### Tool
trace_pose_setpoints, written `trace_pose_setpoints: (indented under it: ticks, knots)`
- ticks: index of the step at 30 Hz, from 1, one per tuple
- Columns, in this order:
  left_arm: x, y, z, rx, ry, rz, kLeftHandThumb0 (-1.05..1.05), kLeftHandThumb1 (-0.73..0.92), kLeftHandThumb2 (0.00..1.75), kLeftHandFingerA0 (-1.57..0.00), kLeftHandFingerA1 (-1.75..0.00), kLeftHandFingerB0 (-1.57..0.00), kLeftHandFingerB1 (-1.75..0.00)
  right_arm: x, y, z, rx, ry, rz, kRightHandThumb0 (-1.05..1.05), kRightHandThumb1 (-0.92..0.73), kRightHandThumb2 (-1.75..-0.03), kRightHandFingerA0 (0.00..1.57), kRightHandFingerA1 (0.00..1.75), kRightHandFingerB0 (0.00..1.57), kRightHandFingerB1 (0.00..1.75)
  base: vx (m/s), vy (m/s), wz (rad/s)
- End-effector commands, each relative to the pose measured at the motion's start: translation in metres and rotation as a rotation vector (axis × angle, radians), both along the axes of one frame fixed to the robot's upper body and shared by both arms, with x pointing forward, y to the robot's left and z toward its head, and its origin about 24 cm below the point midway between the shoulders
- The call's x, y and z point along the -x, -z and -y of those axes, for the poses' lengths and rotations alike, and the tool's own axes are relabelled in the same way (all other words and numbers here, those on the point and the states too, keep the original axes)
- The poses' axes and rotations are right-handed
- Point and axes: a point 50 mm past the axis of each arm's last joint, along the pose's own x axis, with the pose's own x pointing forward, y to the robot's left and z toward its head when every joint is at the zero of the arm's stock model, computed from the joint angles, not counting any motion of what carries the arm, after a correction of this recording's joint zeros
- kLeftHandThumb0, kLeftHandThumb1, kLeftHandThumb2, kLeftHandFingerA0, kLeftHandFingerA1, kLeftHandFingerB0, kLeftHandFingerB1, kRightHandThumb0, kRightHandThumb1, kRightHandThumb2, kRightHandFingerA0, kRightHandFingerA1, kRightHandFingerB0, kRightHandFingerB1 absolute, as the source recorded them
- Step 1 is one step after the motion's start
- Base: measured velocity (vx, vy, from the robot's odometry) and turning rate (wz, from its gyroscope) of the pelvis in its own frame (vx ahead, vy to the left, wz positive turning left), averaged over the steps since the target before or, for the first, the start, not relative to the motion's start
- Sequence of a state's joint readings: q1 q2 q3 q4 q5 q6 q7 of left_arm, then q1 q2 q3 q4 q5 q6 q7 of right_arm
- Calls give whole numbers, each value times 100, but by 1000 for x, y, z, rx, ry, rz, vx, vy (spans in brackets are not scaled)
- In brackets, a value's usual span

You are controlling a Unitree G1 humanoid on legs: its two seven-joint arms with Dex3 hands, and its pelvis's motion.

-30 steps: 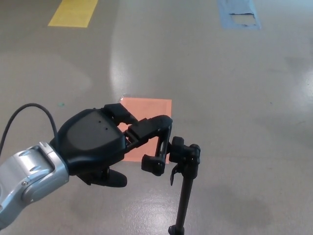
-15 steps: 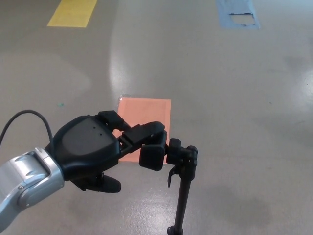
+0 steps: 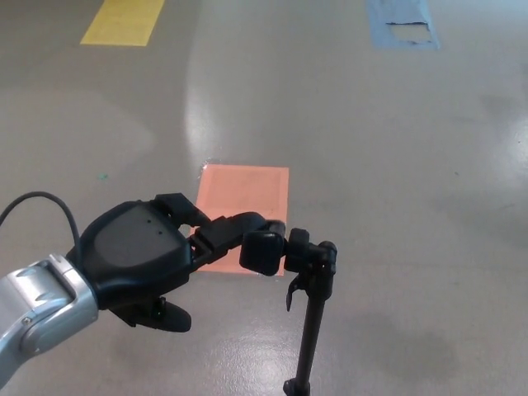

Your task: The robot uses its left hand to grab the top of a phone stand kept on the floor and tilt it upwards to adjust its angle

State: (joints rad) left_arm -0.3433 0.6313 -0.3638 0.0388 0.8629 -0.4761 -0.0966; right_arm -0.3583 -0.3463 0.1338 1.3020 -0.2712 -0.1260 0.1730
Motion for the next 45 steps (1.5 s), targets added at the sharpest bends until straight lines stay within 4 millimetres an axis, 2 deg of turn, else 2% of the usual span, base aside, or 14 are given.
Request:
trace_pose_setpoints:
  ticks: [1,8,9,19,21,23,26,27,31,32,35,40,43,45]
  knots:
    - [2,7,-8,-37,-14,-17,-77,58,91,-31,-48,0,-17,0,-3,6,6,15,-1,-60,-74,-61,33,42,29,33,0,0,0]
    - [4,14,-6,-43,1,-21,-73,71,62,-36,-34,0,-18,-1,-3,6,13,15,-1,-59,-75,-62,35,44,29,33,0,0,0]
    - [4,14,-6,-43,4,-19,-77,59,93,-32,-49,0,-16,-2,-4,6,8,16,3,-59,-73,-62,34,46,28,34,0,0,0]
    - [9,26,0,-61,29,-65,-79,60,93,-30,-48,0,-16,-8,-8,5,-16,23,16,-57,-76,-61,33,45,27,34,0,0,0]
    - [15,36,1,-66,44,-107,-73,73,63,-35,-34,-1,-19,-8,-8,5,-16,17,13,-57,-75,-61,33,44,28,34,0,0,0]
    - [19,43,1,-102,52,-115,-75,59,94,-27,-48,0,-19,-8,-8,5,-10,12,9,-57,-75,-61,33,42,28,33,0,0,0]
    - [19,44,2,-103,56,-108,-74,74,63,-34,-34,-1,-19,-9,-8,5,-8,11,10,-57,-75,-61,33,43,28,34,0,0,0]
    - [17,44,1,-93,55,-109,-75,59,94,-25,-48,0,-17,-9,-8,5,-13,14,12,-57,-75,-61,32,44,29,34,0,0,0]
    - [11,36,-1,-69,29,-104,-77,60,94,-28,-49,0,-19,-10,-9,4,-26,25,20,-58,-75,-61,33,44,28,34,0,0,0]
    - [9,34,-1,-71,21,-97,-74,74,62,-34,-34,0,-23,-10,-9,4,-26,26,18,-57,-75,-61,33,43,28,33,0,0,0]
    - [5,27,-3,-52,-3,-67,-75,59,94,-23,-46,0,-17,-10,-9,5,-24,23,17,-57,-75,-61,34,44,28,34,0,0,0]
    - [-6,14,-8,-8,-59,-17,-69,70,62,-33,-34,0,-18,-10,-9,4,-31,21,23,-56,-75,-61,34,43,29,34,0,0,0]
    - [-12,7,-13,13,-82,10,-76,60,92,-29,-48,0,-17,-10,-9,4,-32,23,24,-57,-75,-61,34,43,28,34,0,0,0]
    - [-20,3,-19,36,-112,27,-72,74,63,-36,-35,0,-18,-10,-9,5,-42,29,26,-56,-76,-61,33,43,28,34,0,0,0]
